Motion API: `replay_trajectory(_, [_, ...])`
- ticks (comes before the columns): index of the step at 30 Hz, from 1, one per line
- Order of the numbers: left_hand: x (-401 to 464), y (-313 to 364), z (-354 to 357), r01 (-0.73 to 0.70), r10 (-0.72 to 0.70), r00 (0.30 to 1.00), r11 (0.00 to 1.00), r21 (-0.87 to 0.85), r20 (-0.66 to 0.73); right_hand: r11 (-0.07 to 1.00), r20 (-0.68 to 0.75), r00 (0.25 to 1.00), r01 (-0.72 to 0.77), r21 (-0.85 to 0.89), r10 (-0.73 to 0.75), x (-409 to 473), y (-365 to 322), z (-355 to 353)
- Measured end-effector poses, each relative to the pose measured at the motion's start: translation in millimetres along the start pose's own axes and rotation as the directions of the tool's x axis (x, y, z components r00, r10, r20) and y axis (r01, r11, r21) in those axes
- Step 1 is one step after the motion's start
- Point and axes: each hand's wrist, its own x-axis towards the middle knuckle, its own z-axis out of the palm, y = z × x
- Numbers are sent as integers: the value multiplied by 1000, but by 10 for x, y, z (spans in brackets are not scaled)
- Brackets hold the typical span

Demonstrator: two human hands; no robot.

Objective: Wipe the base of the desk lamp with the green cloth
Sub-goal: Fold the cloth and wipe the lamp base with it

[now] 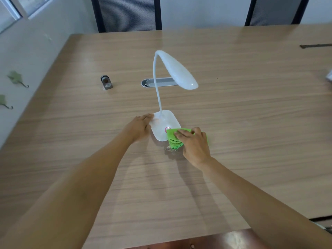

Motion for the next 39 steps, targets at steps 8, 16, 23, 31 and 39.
replay_trajectory(8, [-351,27,65,52,-55,996,997,-50,-63,992,126,984,-122,-42,127,206,31,-96])
replay_trajectory(16, [-692,305,199,-56,55,994,998,-11,-97,984,111,978,-179,-2,178,285,90,-226])
replay_trajectory(23, [-818,493,330,-212,221,968,974,83,-121,969,78,969,-238,73,232,221,176,-250])
replay_trajectory(31, [-519,168,240,-125,156,973,976,181,-168,964,-23,973,-223,142,228,279,242,-167])
replay_trajectory(39, [-293,-27,506,-136,153,982,980,145,-115,975,148,982,-145,170,120,291,256,-20])
